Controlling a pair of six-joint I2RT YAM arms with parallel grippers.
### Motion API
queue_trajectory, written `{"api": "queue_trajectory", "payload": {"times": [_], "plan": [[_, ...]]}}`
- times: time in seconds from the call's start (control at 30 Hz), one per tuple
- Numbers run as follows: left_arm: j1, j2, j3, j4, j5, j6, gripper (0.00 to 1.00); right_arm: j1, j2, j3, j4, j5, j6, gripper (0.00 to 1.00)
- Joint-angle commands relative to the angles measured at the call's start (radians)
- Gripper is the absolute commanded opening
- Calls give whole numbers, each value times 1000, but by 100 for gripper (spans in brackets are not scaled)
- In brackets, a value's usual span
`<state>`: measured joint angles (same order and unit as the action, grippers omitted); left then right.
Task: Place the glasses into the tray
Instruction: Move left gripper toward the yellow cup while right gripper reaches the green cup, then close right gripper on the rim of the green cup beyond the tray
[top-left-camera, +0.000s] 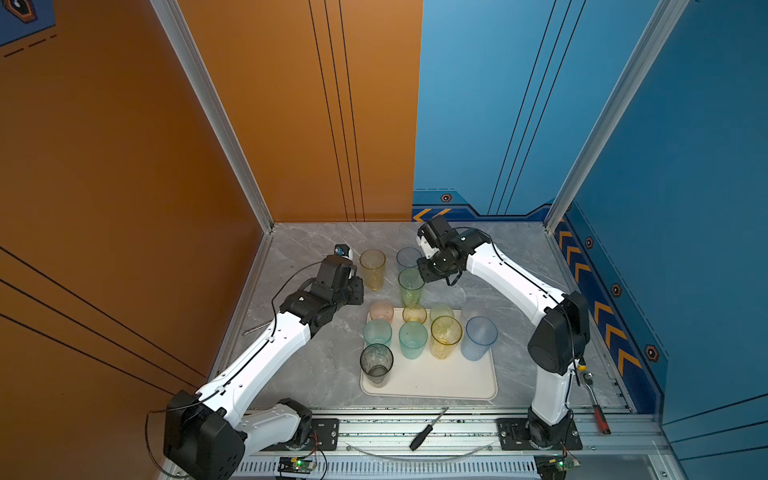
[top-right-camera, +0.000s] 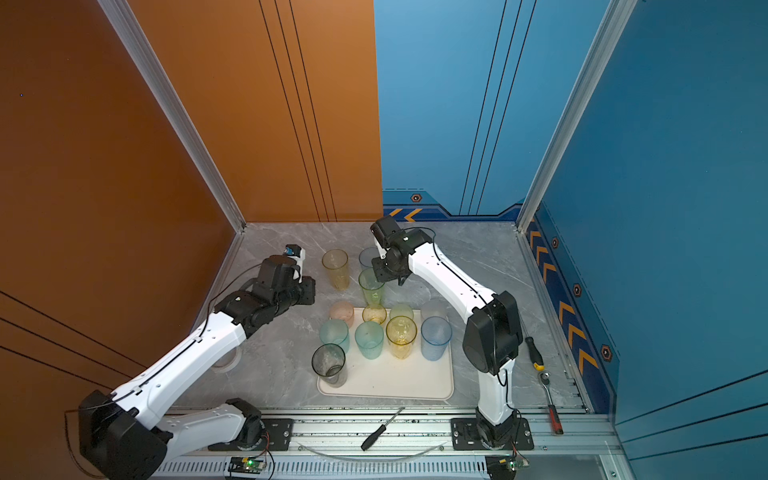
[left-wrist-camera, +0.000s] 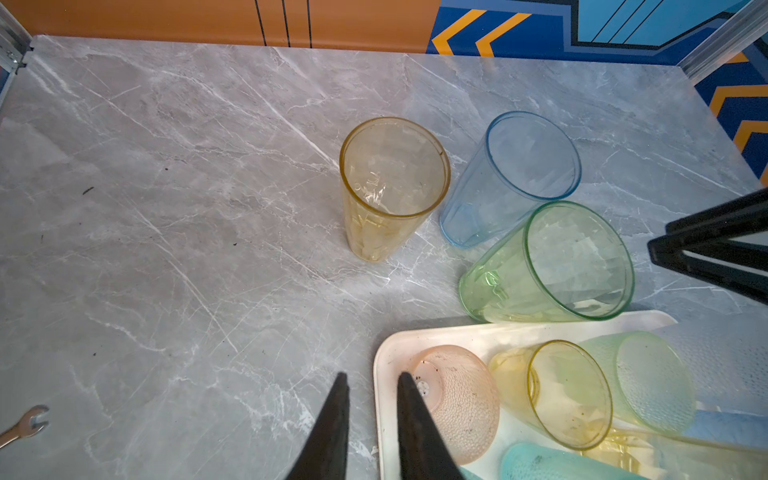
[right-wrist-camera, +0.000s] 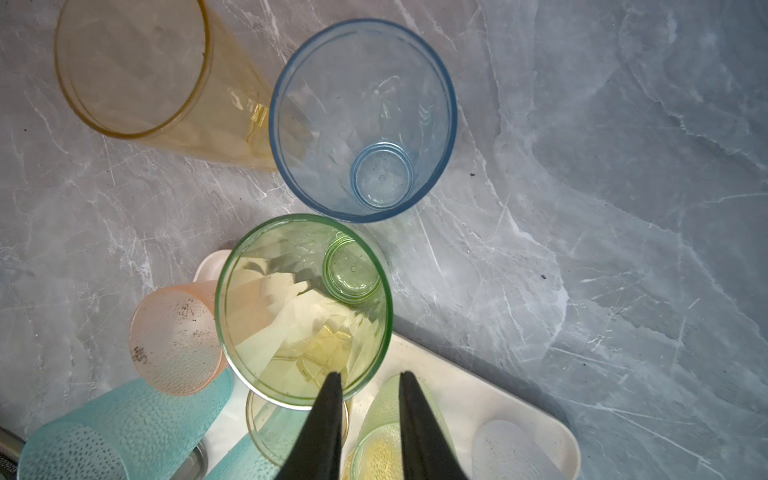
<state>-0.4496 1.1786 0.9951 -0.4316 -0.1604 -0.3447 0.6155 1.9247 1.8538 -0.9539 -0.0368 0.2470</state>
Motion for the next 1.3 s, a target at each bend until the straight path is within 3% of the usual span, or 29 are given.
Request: {"api": "queue_trajectory", "payload": {"times": [0.0,1.27], "plan": [[15,11,-11,16,33,3,23,-1,32,53,-50,31,-16,24],[81,4,-51,28,87,9,24,-17,176,156,-92,32,-26,17]]}}
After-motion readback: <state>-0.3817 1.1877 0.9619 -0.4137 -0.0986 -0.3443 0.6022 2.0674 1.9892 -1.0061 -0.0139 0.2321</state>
